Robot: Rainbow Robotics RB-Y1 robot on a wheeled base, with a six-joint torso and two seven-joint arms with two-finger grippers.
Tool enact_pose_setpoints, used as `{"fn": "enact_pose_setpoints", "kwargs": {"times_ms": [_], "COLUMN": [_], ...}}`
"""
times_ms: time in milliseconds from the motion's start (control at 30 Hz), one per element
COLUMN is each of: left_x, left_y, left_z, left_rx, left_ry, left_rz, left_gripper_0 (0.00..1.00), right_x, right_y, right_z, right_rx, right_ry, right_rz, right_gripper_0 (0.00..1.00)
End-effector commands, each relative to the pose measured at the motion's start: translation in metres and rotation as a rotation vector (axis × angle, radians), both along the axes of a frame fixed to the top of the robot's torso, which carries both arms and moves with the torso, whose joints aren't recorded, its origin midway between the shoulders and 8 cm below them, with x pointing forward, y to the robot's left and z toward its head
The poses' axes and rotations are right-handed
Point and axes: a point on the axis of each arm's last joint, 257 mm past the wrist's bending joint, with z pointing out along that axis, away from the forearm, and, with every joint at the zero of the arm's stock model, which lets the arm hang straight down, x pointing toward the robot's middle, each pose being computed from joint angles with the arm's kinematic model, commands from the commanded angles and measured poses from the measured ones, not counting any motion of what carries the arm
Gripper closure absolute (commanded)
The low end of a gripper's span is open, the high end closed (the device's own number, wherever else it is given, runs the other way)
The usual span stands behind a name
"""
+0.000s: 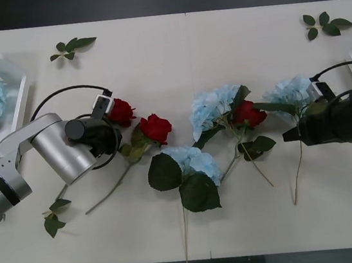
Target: Put the red flowers into the right box and the blue flowers into the left box
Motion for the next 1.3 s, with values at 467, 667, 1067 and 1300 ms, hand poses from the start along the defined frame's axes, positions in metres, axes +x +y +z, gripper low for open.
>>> {"fn": "enact_pose_setpoints", "kwargs": {"times_ms": [467, 667, 1067, 1300], "left_x": [0.025, 0.032, -0.024, -0.037], "left_y": [0.005, 0.009, -0.068, -0.138], "left_z": [0.033, 0.094, 0.232, 0.289], "left_rx": [-0.052, -0.135, -0.582, -0.934], "left_ry": [-0.071, -0.135, -0.022, -0.026], "left_rz": [0.008, 0.006, 0.027, 0.048], "left_gripper_0": [1.0, 1.0, 1.0, 1.0], "right_x": [-0.017, -0.021, -0.028, -0.059], "right_y": [-0.056, -0.053, 0.007, 0.045], "right_z": [0.112, 0.141, 0.194, 0.221], "right_rx": [-0.016, -0.011, 0.097, 0.407], "right_ry": [-0.148, -0.263, -0.448, -0.351], "right_rz": [0.123, 0.266, 0.55, 0.598], "right_gripper_0": [0.0, 0.0, 0.0, 0.0]}}
